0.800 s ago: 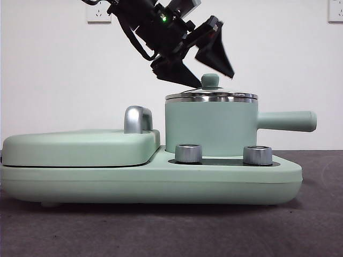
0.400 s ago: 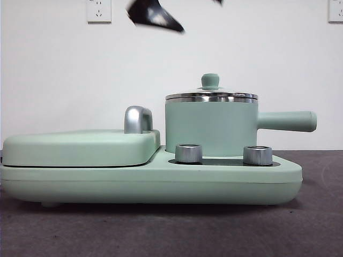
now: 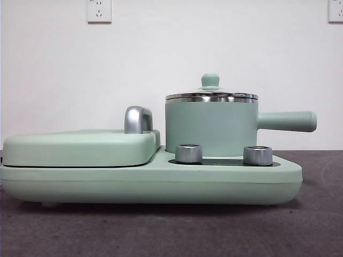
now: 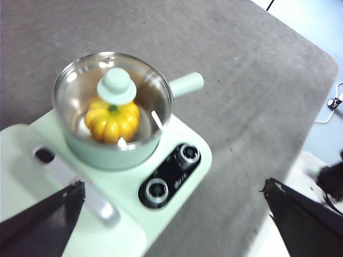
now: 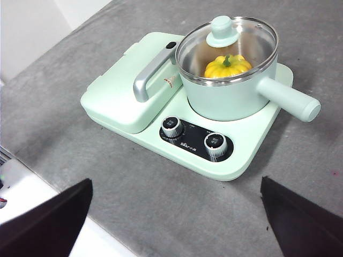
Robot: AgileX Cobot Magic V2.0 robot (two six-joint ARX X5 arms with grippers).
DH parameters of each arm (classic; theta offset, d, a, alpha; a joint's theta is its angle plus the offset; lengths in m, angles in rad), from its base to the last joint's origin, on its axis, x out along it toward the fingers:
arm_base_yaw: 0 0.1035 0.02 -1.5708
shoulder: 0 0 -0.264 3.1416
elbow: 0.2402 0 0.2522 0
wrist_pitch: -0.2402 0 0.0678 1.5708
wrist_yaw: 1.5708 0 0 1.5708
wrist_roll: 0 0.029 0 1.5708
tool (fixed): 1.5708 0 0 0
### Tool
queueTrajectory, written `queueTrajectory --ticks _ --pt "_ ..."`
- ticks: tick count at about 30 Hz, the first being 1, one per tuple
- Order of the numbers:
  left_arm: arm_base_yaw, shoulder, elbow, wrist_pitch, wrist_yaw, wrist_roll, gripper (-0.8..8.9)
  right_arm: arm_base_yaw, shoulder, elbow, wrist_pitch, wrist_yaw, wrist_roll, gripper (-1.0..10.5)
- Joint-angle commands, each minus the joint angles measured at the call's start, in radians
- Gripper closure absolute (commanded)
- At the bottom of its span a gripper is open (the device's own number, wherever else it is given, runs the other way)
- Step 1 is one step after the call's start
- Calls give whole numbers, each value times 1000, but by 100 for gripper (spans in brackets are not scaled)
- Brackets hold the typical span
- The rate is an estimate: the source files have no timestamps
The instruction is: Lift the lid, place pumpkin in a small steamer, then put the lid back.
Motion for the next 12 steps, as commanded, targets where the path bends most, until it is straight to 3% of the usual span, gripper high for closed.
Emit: queueTrajectory --ticks 1,6,12 --pt "3 -73 2 -61 4 13 254 9 2 5 9 0 28 461" --pt "9 -251 -97 -132 4 5 254 9 2 5 9 0 44 461" --pt "9 -518 -301 -111 4 -56 257 9 2 5 9 0 44 461"
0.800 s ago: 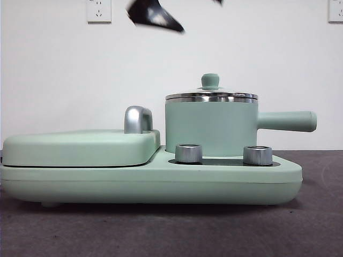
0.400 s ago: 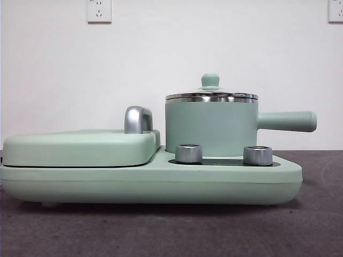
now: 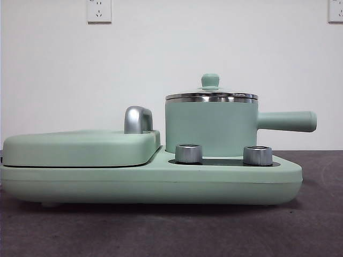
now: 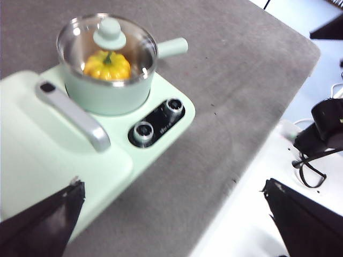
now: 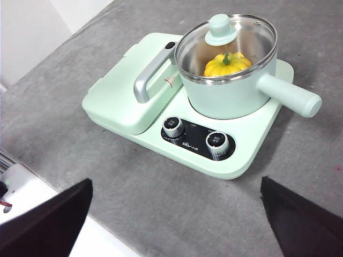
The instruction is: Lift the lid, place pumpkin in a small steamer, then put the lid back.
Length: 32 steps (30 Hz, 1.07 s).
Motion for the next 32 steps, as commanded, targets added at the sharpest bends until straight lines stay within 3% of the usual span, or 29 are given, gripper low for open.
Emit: queueTrajectory --ticks 1,4,5,7,8,28,32 --pt "-3 -113 -66 16 4 -43 263 9 2 5 9 0 13 461" --pt "-3 -224 -151 15 3 -59 357 9 2 5 9 0 13 465" --pt "-3 -254 -173 15 3 -61 499 9 2 5 8 -3 13 539" --pt "-3 -304 -206 12 3 -59 834 9 2 5 7 -13 10 936" --pt "-3 -325 -218 13 3 -60 784 9 2 5 7 -13 5 921" --pt "-3 -368 -231 -3 3 -60 804 9 2 5 10 -6 6 930" --pt "43 -391 -267 63 -11 -29 804 9 2 5 10 -6 6 930"
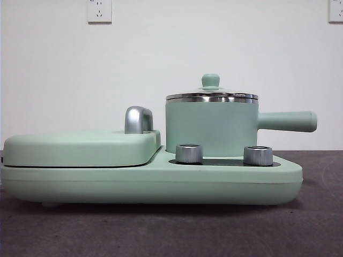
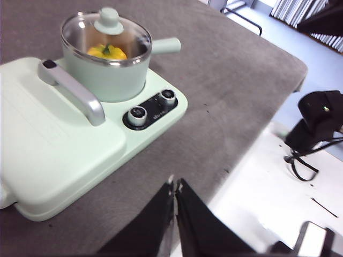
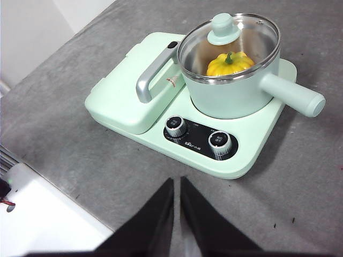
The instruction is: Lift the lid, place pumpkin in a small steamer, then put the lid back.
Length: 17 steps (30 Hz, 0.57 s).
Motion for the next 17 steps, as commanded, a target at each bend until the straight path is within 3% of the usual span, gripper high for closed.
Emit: queueTrajectory --ticks 1,5,10,14,17 --pt "55 -24 -23 76 -8 18 804 9 2 5 10 2 4 930" --pt "185 -99 -168 280 -6 5 804 9 2 5 10 2 3 930" --pt "364 -263 -476 575 -6 18 804 9 2 5 10 2 3 930" --pt "443 -365 -684 716 -21 17 804 9 2 5 10 2 3 930" --pt "469 -413 -808 761 -85 -6 804 9 2 5 10 2 4 930"
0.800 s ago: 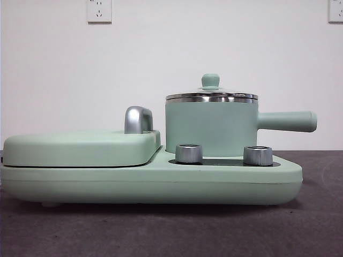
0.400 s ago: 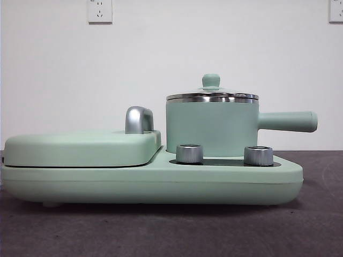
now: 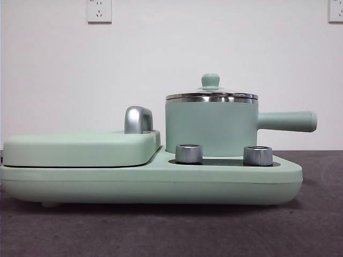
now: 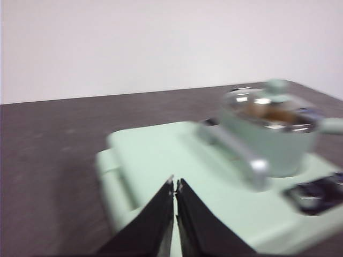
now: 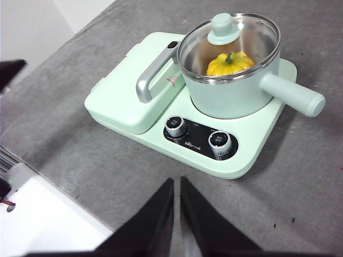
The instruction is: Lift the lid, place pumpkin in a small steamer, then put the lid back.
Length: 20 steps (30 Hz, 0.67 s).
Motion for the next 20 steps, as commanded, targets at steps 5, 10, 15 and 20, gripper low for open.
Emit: queueTrajectory --ticks 5,10,15,20 --pt "29 -31 -177 27 -53 -33 804 9 2 5 10 2 4 930" --pt "33 -31 -233 42 -117 -29 804 9 2 5 10 2 4 930" --pt "23 -31 -269 156 -268 -12 804 9 2 6 10 2 3 930" --pt "23 -31 -268 159 -286 4 804 9 2 6 10 2 3 930"
